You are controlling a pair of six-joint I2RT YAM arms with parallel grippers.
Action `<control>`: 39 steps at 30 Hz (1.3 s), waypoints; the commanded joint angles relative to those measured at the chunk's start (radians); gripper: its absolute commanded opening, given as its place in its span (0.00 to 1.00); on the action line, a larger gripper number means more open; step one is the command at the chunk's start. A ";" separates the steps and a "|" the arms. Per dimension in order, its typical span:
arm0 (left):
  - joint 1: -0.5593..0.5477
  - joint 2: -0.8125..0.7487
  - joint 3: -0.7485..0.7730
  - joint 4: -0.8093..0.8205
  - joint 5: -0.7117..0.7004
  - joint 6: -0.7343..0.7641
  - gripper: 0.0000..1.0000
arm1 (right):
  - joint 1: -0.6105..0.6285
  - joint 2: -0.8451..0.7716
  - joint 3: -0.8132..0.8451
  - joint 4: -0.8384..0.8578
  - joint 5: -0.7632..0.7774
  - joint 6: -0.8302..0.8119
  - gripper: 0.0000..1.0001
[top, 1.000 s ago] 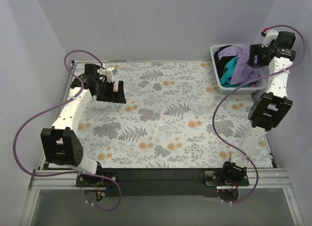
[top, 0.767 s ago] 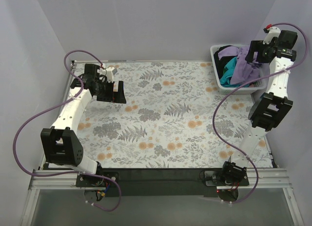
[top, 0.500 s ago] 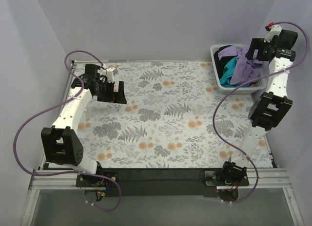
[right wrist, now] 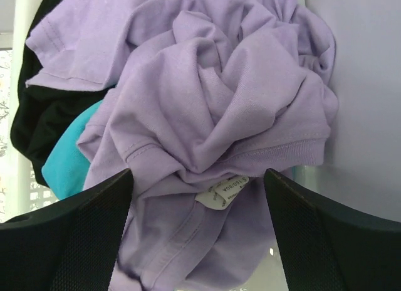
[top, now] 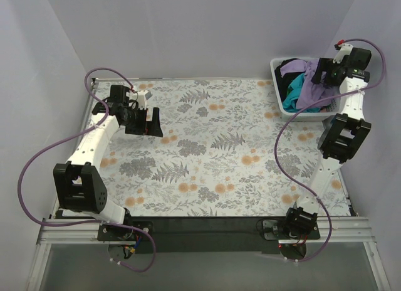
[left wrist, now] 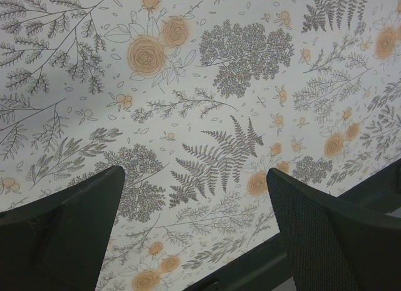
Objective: Fold and stack the t-shirts
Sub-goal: Grab the tshirt from the pile, then move the tshirt to the center of the board
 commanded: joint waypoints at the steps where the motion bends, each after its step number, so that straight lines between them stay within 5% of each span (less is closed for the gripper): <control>1: 0.001 -0.008 -0.013 -0.013 0.003 0.002 0.98 | -0.002 0.006 0.015 0.049 0.001 0.009 0.90; 4: 0.000 -0.004 -0.014 -0.012 0.001 0.001 0.98 | -0.002 0.015 0.024 0.049 -0.008 0.007 0.69; 7: 0.000 0.003 -0.016 -0.008 0.001 -0.001 0.98 | -0.002 0.003 0.023 0.048 -0.034 0.009 0.36; 8: 0.001 0.008 -0.014 -0.008 0.000 -0.001 0.98 | -0.002 -0.012 0.021 0.049 -0.042 0.009 0.16; 10: 0.000 0.012 -0.011 -0.008 0.003 -0.001 0.98 | -0.002 -0.035 0.015 0.051 -0.048 0.021 0.01; 31: 0.001 -0.044 -0.031 0.013 0.037 -0.019 0.98 | -0.031 -0.626 -0.132 0.176 -0.102 0.208 0.01; 39: 0.001 -0.060 -0.045 0.031 0.079 -0.060 0.98 | -0.031 -0.805 -0.138 0.508 -0.123 0.327 0.01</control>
